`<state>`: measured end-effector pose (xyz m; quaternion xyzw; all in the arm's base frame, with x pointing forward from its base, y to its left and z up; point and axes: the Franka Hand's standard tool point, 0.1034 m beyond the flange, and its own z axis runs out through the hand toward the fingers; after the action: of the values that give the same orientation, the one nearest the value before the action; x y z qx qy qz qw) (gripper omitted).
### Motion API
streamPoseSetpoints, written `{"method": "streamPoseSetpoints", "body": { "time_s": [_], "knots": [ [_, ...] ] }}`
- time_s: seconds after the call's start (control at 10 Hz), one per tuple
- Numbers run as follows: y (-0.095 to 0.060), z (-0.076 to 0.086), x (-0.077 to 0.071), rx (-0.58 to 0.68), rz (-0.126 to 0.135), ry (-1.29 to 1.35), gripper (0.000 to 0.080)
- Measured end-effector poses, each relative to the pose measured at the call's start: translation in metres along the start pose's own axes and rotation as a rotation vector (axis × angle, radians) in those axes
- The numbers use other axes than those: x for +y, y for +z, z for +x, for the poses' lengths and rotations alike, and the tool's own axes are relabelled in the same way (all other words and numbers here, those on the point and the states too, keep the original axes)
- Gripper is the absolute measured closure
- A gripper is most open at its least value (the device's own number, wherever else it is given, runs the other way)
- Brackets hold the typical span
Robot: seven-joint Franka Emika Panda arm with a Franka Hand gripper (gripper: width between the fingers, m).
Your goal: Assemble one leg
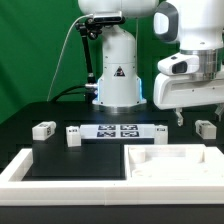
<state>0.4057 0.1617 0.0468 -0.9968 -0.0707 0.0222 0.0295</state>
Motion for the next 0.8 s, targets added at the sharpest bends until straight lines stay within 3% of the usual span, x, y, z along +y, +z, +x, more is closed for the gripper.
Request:
{"method": "streamPoseSetpoints", "body": {
  "time_s": [0.2,0.4,0.5,0.8],
  "knots": [
    [0.001,-0.014,-0.017,-0.017,0.003,-0.044,0.0150],
    [-0.004,-0.024,-0.017,-0.254,-0.025,-0.032,0.0150],
    [-0.004,-0.017,-0.018,-0.291,-0.024,-0.032,0.0150],
    [-0.003,-0.026,-0.017,-0.541,-0.046,-0.022,0.0150]
  ]
}}
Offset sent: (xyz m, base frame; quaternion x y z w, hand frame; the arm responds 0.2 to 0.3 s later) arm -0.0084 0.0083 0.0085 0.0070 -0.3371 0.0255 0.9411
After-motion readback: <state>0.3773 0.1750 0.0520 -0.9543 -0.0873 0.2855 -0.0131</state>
